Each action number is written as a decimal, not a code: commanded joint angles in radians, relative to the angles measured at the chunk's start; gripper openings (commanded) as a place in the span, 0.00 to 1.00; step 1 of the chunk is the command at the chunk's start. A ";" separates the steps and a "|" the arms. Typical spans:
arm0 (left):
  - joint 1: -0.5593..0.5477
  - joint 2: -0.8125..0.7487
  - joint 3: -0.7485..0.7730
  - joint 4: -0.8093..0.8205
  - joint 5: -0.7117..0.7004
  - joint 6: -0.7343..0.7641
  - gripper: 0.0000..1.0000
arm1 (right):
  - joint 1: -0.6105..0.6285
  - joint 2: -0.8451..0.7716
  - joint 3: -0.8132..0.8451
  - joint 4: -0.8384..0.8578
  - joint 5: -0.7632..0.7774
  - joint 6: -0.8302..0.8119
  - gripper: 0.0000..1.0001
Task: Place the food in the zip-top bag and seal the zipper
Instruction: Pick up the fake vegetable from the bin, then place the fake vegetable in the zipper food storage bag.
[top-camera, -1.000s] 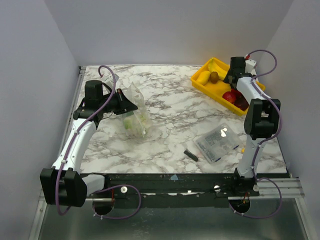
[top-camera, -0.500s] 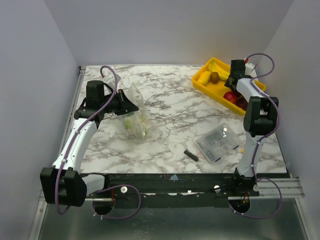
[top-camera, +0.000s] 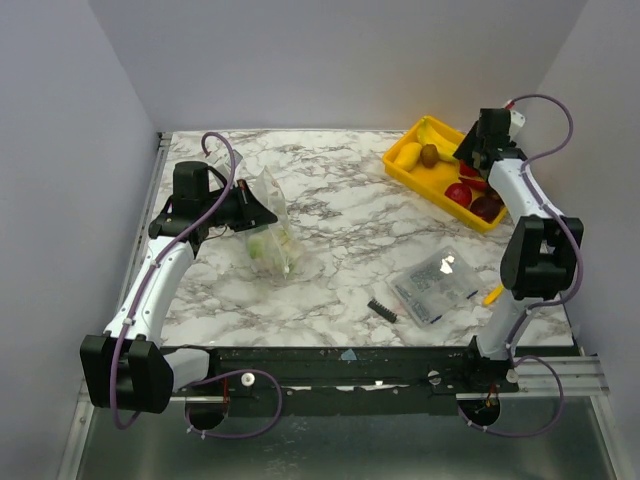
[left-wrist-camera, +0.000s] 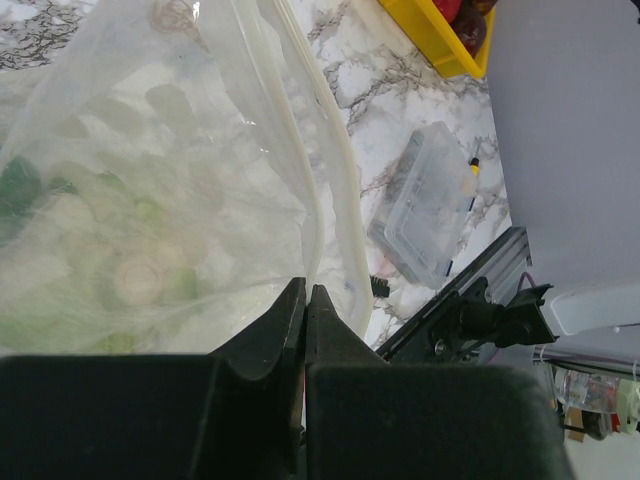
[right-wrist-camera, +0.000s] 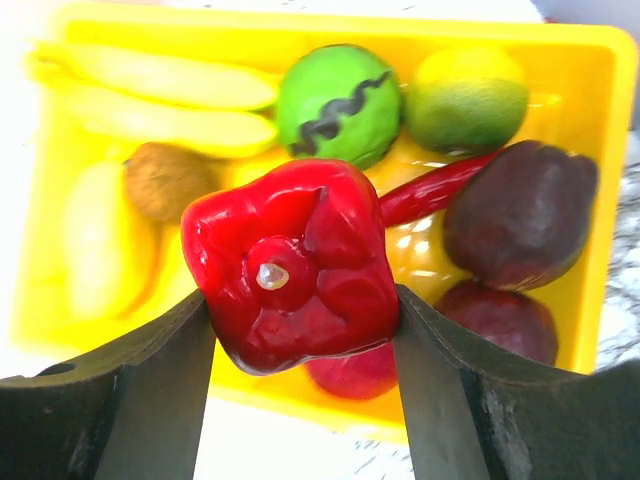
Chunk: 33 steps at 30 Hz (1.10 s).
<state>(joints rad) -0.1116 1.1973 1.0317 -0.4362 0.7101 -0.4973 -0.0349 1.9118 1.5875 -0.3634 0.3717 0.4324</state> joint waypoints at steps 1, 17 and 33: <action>-0.004 -0.002 0.014 -0.007 0.008 0.017 0.00 | -0.001 -0.132 -0.066 0.004 -0.311 0.060 0.25; -0.002 -0.047 0.008 0.005 -0.013 0.020 0.00 | 0.391 -0.387 -0.134 0.055 -0.875 0.095 0.16; 0.006 -0.082 0.008 0.003 -0.044 0.034 0.00 | 0.785 -0.295 0.069 -0.041 -0.702 0.171 0.12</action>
<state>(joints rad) -0.1108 1.1259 1.0317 -0.4408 0.6796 -0.4801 0.7006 1.5658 1.6062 -0.3470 -0.4454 0.5797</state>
